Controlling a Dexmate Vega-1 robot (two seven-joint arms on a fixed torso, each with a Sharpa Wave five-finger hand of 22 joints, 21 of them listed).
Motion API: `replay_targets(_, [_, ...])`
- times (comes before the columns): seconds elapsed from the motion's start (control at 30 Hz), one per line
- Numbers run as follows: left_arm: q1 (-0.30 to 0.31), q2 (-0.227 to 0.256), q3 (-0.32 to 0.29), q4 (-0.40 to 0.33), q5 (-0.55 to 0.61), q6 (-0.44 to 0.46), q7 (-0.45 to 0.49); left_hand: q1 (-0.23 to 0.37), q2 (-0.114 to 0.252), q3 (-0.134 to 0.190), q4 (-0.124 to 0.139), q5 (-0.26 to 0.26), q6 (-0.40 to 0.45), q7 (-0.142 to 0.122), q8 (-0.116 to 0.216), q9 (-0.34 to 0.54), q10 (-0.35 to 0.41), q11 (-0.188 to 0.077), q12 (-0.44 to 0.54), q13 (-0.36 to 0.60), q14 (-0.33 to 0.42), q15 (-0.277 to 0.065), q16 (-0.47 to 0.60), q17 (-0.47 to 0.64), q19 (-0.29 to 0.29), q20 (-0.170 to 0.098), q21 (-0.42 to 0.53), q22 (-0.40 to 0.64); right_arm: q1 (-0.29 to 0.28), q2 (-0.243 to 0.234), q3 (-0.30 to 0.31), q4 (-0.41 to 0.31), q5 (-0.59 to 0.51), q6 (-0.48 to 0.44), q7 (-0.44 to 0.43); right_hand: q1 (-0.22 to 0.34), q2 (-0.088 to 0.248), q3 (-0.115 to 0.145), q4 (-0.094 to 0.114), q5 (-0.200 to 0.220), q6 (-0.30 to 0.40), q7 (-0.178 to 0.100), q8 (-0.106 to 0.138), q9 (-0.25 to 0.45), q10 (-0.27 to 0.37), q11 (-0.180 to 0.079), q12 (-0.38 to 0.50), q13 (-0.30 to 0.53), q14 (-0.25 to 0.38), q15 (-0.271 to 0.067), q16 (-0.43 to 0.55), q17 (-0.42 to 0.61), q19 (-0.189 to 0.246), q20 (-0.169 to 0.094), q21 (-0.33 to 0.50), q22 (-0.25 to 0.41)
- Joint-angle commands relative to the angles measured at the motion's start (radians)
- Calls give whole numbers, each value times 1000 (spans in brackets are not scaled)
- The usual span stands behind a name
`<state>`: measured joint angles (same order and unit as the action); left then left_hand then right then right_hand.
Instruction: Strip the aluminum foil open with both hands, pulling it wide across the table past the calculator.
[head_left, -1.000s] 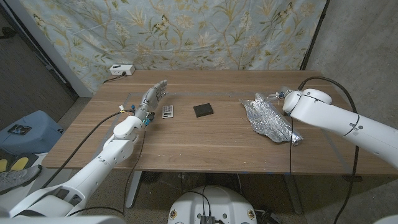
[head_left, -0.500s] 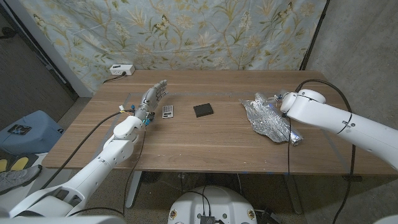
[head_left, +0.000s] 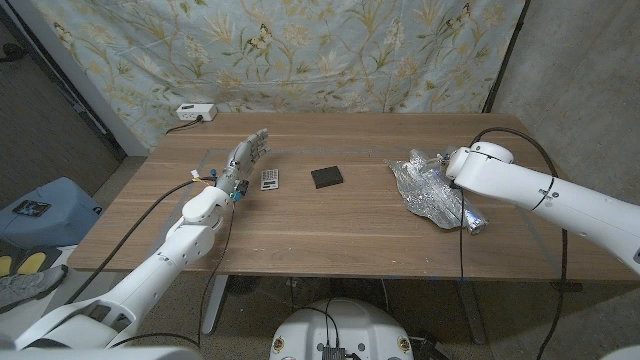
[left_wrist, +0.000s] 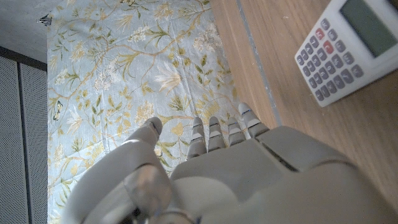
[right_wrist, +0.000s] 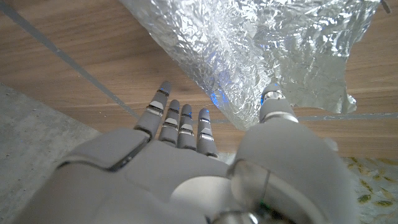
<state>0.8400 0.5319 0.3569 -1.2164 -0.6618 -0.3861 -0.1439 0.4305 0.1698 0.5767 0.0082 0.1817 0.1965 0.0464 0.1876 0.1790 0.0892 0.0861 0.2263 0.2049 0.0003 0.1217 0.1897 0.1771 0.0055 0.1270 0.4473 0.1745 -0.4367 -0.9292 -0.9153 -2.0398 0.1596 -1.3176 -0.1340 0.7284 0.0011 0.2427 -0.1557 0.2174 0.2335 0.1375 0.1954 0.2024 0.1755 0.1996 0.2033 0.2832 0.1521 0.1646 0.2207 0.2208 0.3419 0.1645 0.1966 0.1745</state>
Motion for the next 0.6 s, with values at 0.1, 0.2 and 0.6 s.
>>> replay_targets(0.1, [2, 0, -2, -5, 1, 4, 6, -5, -3, 5, -3, 9, 9, 2, 1, 5, 3, 2, 3, 2, 6, 5, -1, 1, 8, 4, -2, 4, 35, 18, -47, 16, -8, -40, 8, 7, -10, -5, 3, 9, -6, 41, 6, 5, -5, 6, 2, -1, -4, 6, -2, 4, -4, 2, 0, 4])
replay_targets(0.2, [3, -1, -2, -4, 0, 3, 5, -5, -3, 6, -4, 9, 8, 1, 1, 5, 3, 3, 3, 2, 8, 9, 0, 1, 9, 4, -2, 4, 33, 21, -46, 7, -6, -53, -2, 12, -10, -7, 3, 13, -7, 41, 7, 5, -5, 6, 4, -1, -7, 9, -2, 5, -6, 2, 0, 4])
replay_targets(0.6, [7, 0, -1, -12, 12, -14, 11, -6, -1, 11, -7, 10, 11, -3, 2, 5, 7, 10, 4, 3, 10, 11, 0, 1, 13, 9, -5, 5, 66, 36, -97, 11, 16, -78, -52, 26, -8, -13, 7, 22, -18, 57, 5, 6, -10, 11, 5, -1, -9, 15, -1, 7, -8, 10, 1, 4])
